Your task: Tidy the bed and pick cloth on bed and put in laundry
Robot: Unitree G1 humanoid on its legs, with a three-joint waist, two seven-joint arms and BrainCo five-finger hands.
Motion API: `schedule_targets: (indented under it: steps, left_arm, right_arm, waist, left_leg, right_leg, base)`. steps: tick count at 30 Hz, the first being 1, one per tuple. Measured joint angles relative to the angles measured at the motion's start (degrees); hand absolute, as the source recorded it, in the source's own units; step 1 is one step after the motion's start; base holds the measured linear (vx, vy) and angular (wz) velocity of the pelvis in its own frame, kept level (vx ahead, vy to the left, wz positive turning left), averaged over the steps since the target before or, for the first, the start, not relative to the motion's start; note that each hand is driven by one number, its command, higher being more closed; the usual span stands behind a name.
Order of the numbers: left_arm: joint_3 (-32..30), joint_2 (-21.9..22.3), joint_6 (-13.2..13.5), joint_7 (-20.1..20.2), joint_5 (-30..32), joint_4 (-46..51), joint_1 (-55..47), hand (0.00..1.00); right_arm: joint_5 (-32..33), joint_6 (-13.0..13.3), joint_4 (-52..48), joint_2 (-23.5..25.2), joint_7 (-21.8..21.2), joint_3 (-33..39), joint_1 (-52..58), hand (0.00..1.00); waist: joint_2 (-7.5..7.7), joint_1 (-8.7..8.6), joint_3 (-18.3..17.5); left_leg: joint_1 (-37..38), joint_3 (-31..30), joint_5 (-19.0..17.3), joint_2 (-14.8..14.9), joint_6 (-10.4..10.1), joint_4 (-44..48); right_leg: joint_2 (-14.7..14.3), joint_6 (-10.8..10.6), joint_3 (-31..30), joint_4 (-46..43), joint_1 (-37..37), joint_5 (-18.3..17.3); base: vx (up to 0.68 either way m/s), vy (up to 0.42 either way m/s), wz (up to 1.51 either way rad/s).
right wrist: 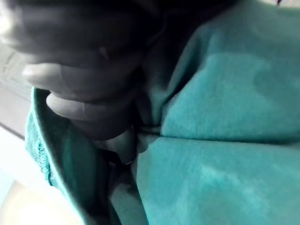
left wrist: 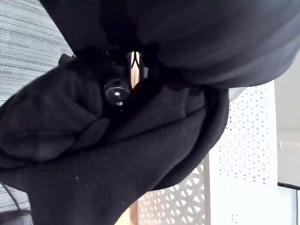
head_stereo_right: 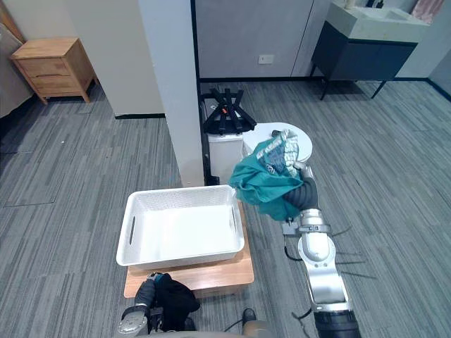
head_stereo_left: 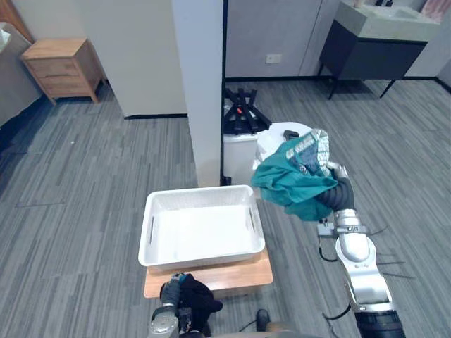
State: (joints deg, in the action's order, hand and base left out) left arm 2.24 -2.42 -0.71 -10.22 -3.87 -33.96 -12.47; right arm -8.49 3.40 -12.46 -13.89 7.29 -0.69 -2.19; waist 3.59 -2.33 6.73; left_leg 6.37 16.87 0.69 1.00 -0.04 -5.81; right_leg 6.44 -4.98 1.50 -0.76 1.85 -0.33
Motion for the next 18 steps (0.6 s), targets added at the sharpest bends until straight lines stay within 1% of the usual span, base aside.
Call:
schedule_targets:
  steps: [4, 6, 7, 8, 9, 11, 12, 13, 16, 17, 18]
  left_arm:
    - [0.1, 0.0, 0.0, 0.0, -0.5, -0.1, 0.0, 1.0]
    - [0.5, 0.1, 0.1, 0.0, -1.1, -0.1, 0.0, 1.0]
    - [0.7, 0.0, 0.1, 0.0, -2.0, 0.0, 0.1, 1.0]
    - [0.7, 0.0, 0.1, 0.0, -2.2, 0.2, 0.1, 1.0]
    - [0.7, 0.0, 0.4, 0.0, -2.4, 0.6, 0.1, 1.0]
    - [1.1, 0.0, 0.9, 0.0, -2.8, 1.6, 0.2, 1.0]
    - [1.6, 0.0, 1.2, 0.0, -2.8, 2.8, 0.1, 1.0]
    - [1.9, 0.0, 1.4, 0.0, -2.9, 4.3, 0.1, 1.0]
    - [1.9, 0.1, 1.9, 0.0, -3.3, 5.9, 0.0, 1.0]
    - [1.9, 0.1, 2.0, 0.1, -3.3, 6.7, 0.0, 1.0]
    - [1.8, 0.2, 2.2, 0.0, -3.4, 7.1, -0.1, 1.0]
  right_arm:
    - [1.7, 0.3, 0.2, -2.3, -1.5, -4.4, -4.4, 1.0]
    - [1.9, 0.4, 1.7, -4.0, -2.7, -9.2, -7.5, 1.0]
    - [1.9, 0.5, 4.2, -4.7, -3.9, -13.1, -10.3, 1.0]
    - [1.9, 0.5, 5.4, -4.7, -4.2, -14.6, -11.6, 1.0]
    - [1.9, 0.4, 7.8, -4.6, -4.9, -17.0, -13.7, 1.0]
    - [1.8, 0.4, 10.8, -4.6, -5.4, -19.5, -16.1, 1.0]
    - [1.8, 0.2, 13.2, -4.6, -6.0, -20.9, -18.0, 1.0]
    - [1.5, 0.0, 15.7, -4.5, -6.4, -22.3, -20.1, 1.0]
    - [1.0, -0.1, 16.8, -4.4, -6.4, -22.9, -22.4, 1.0]
    - [1.0, -0.1, 17.2, -4.3, -6.3, -22.9, -23.2, 1.0]
    - [0.9, -0.1, 18.7, -4.0, -6.3, -23.0, -24.1, 1.0]
  waist:
    - [-0.06, 0.15, -0.1]
    - [-0.04, 0.15, -0.1]
    - [-0.05, 0.4, -0.1]
    - [-0.06, 0.65, -0.1]
    - [-0.12, 1.36, -0.1]
    - [-0.26, 2.12, 0.2]
    - [-0.5, 2.95, 0.5]
    - [-0.99, 3.54, 1.6]
    - [-2.23, 4.15, 3.2]
    - [-2.78, 4.64, 4.2]
    - [-3.34, 5.06, 5.1]
  left_leg:
    - [-0.7, -1.4, 0.2, 0.0, 0.1, 0.3]
    - [-1.2, -2.6, 0.5, 0.0, 0.0, 0.2]
    - [-2.0, -3.3, 1.0, 0.0, 0.4, 0.0]
    - [-2.3, -3.6, 1.1, -0.1, 0.4, 0.0]
    - [-3.3, -4.3, 1.4, -0.1, 0.4, 0.0]
    - [-4.8, -5.5, 2.2, -0.1, 0.5, 0.0]
    - [-6.2, -6.8, 2.8, -0.1, 0.2, 0.0]
    - [-7.3, -8.4, 3.6, -0.1, 0.1, 0.0]
    - [-10.2, -9.1, 4.3, 0.0, -0.2, 0.0]
    - [-11.1, -9.2, 5.2, 0.0, 0.0, 0.0]
    - [-11.8, -9.4, 5.6, 0.1, -0.3, 0.0]
  right_leg:
    - [-0.1, -0.1, 0.7, 1.1, 0.4, 2.2]
    - [0.0, 0.0, 2.1, 1.1, 0.4, 2.8]
    - [0.1, 0.2, 2.8, 1.1, 0.2, 2.9]
    - [0.1, 0.4, 3.1, 1.1, -0.1, 3.0]
    - [0.1, 0.7, 3.3, 1.1, -0.8, 3.3]
    - [0.1, 1.0, 3.8, 1.1, -1.7, 3.5]
    - [0.1, 1.2, 5.1, 1.1, -2.3, 3.6]
    - [0.1, 1.2, 6.5, 1.1, -2.5, 3.6]
    - [0.4, 1.4, 8.4, 1.1, -4.1, 3.3]
    - [0.5, 1.8, 9.2, 1.2, -4.6, 3.0]
    - [0.4, 1.8, 9.5, 1.1, -5.2, 3.0]
  base:
    - [-0.01, 0.021, 0.19]
    - [-0.07, 0.007, 0.28]
    - [-0.09, 0.005, 0.28]
    - [-0.1, 0.005, 0.28]
    - [-0.08, 0.003, 0.2]
    - [-0.11, 0.004, 0.37]
    - [-0.14, 0.004, 0.65]
    - [-0.16, 0.012, 0.65]
    - [-0.14, 0.019, 0.56]
    - [-0.09, 0.004, 0.31]
    - [-0.14, -0.001, 0.34]
